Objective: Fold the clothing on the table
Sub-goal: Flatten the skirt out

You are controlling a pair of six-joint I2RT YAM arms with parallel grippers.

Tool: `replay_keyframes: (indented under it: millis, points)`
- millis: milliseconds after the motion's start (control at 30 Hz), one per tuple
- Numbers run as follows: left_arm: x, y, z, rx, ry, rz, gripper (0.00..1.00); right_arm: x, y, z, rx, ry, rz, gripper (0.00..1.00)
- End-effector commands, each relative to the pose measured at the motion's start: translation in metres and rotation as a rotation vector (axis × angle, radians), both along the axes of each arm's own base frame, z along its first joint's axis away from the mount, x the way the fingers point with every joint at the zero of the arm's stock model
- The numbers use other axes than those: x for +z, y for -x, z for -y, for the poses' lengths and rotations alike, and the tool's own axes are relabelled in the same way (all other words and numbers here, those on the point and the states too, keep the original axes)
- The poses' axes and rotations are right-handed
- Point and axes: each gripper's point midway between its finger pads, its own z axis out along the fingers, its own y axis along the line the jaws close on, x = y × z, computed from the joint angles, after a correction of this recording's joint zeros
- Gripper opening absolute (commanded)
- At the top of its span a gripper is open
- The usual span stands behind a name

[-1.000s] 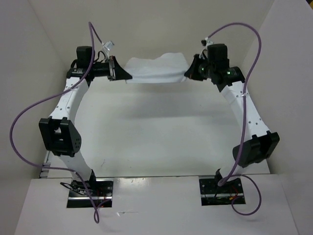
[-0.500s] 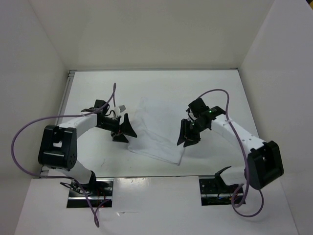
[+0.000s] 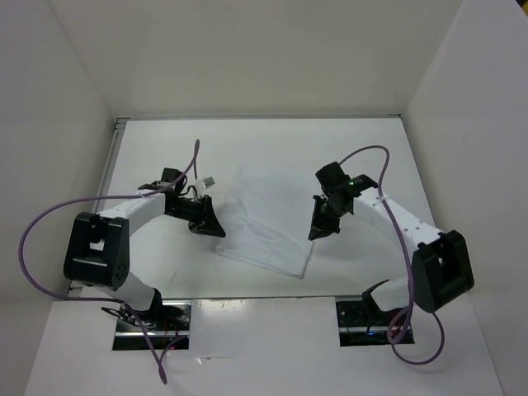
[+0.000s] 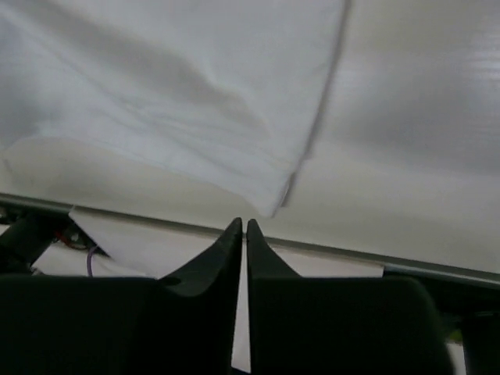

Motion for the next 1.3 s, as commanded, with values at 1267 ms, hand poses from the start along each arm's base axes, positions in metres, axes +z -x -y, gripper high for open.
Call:
replay_keyframes:
  millis: [1267]
  points:
    - [-0.003, -0.283, 0.034, 0.250, -0.248, 0.320, 0.30, -0.030, -0.273, 0.019, -0.158, 0.214, 0.319, 0.09]
